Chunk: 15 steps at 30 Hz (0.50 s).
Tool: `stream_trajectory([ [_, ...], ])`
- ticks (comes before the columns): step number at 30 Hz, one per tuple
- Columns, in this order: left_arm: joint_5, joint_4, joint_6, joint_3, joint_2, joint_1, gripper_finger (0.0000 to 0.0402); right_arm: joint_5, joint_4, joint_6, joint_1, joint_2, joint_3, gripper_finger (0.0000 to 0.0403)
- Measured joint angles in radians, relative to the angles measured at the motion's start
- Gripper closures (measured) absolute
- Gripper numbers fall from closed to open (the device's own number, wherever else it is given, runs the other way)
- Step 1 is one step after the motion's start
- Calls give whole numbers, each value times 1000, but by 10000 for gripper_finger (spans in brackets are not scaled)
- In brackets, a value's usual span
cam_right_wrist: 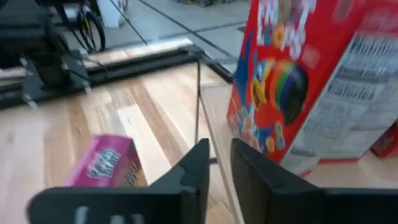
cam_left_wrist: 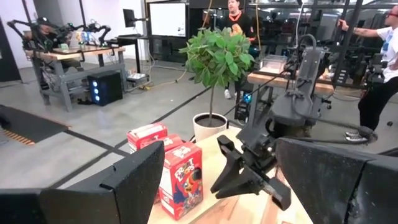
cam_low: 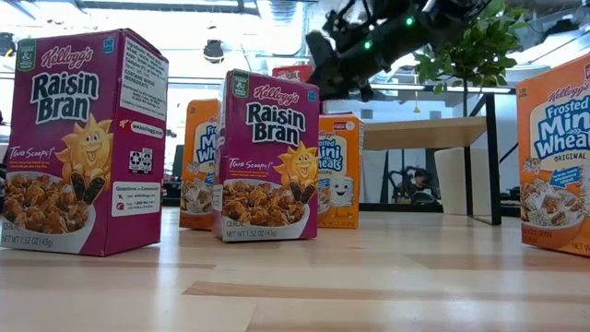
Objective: Stack cereal on shelf
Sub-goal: Put the red cereal box on the shelf aligned with the other red cereal boxes
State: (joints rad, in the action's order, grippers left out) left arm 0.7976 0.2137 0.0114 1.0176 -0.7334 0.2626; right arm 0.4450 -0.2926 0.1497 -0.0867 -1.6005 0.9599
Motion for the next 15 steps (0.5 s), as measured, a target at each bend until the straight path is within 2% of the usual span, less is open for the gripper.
stream_trajectory([
  [5, 0, 16, 17, 0, 0, 0, 99, -1, -20, 0, -23, -10, 0, 352],
  [15, 0, 23, 37, 0, -24, -1, 99, -50, -77, -1, -55, -9, 0, 387],
])
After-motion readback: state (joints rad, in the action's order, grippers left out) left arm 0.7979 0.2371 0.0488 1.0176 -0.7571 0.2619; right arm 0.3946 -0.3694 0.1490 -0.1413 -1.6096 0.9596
